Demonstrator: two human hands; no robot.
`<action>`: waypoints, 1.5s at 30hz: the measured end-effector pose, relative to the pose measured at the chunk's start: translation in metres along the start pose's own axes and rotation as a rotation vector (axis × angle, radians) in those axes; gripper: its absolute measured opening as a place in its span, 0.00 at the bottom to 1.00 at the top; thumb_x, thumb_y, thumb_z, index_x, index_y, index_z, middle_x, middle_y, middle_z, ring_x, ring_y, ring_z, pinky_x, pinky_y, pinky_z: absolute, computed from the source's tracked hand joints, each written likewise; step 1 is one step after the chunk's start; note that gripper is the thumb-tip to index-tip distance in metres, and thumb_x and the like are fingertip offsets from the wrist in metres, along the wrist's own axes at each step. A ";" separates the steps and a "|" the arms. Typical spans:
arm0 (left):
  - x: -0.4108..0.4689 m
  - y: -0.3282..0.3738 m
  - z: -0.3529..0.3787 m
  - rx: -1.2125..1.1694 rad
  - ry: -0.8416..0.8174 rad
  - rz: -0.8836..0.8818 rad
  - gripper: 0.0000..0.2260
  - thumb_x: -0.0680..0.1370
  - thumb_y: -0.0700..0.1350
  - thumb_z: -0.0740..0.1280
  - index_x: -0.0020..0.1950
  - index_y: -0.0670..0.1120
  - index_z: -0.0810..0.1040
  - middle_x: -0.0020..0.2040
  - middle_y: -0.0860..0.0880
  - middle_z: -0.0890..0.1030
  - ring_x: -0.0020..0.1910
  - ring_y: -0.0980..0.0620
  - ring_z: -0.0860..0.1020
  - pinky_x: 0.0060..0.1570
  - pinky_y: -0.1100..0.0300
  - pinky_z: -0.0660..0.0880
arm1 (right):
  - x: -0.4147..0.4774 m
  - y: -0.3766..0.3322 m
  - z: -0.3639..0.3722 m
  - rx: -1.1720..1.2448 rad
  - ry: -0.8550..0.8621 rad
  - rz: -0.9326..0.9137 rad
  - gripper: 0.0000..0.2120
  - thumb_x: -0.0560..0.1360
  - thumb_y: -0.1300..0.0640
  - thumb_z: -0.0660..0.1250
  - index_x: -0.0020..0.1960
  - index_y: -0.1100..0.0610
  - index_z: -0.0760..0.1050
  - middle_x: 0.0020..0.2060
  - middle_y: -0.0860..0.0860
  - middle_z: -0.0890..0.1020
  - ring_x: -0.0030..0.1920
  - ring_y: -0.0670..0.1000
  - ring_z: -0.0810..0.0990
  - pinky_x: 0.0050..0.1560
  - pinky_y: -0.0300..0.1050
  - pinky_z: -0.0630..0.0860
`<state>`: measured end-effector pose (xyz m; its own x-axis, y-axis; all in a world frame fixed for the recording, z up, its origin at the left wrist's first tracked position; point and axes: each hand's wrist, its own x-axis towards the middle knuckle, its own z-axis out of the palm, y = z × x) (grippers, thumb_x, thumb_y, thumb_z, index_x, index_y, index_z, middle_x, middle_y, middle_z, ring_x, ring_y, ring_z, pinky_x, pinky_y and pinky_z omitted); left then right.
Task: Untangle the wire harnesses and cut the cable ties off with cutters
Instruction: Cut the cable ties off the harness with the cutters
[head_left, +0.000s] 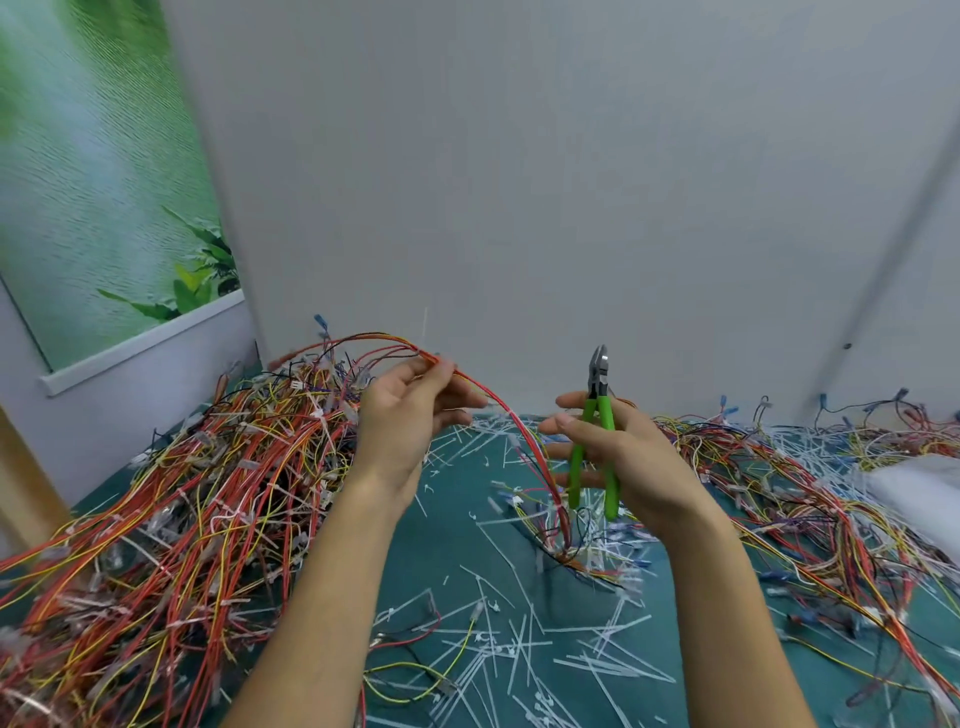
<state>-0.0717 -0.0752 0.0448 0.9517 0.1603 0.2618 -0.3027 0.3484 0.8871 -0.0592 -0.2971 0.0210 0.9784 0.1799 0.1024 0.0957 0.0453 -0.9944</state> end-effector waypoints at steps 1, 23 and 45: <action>0.000 0.001 0.000 -0.027 -0.003 0.011 0.09 0.83 0.39 0.64 0.44 0.40 0.78 0.36 0.42 0.84 0.37 0.46 0.85 0.34 0.62 0.79 | 0.001 0.001 -0.002 -0.003 0.024 0.004 0.14 0.79 0.56 0.71 0.63 0.55 0.76 0.51 0.52 0.87 0.50 0.55 0.87 0.47 0.55 0.85; -0.004 0.002 0.012 -0.294 -0.108 0.296 0.08 0.85 0.45 0.57 0.54 0.44 0.74 0.52 0.37 0.84 0.57 0.39 0.83 0.57 0.54 0.79 | 0.008 0.001 -0.033 0.626 0.409 0.122 0.05 0.83 0.56 0.61 0.52 0.58 0.70 0.39 0.52 0.74 0.36 0.51 0.75 0.46 0.54 0.79; -0.009 0.014 0.006 -0.384 -0.257 0.143 0.15 0.85 0.48 0.55 0.47 0.45 0.78 0.46 0.46 0.81 0.53 0.43 0.78 0.44 0.54 0.78 | 0.011 0.011 -0.005 1.096 -0.121 -0.068 0.10 0.82 0.51 0.57 0.47 0.56 0.71 0.43 0.55 0.78 0.43 0.54 0.78 0.45 0.46 0.72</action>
<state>-0.0840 -0.0770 0.0575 0.8663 0.0152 0.4994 -0.3827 0.6629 0.6436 -0.0461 -0.2999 0.0113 0.9471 0.2363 0.2173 -0.1245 0.8942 -0.4301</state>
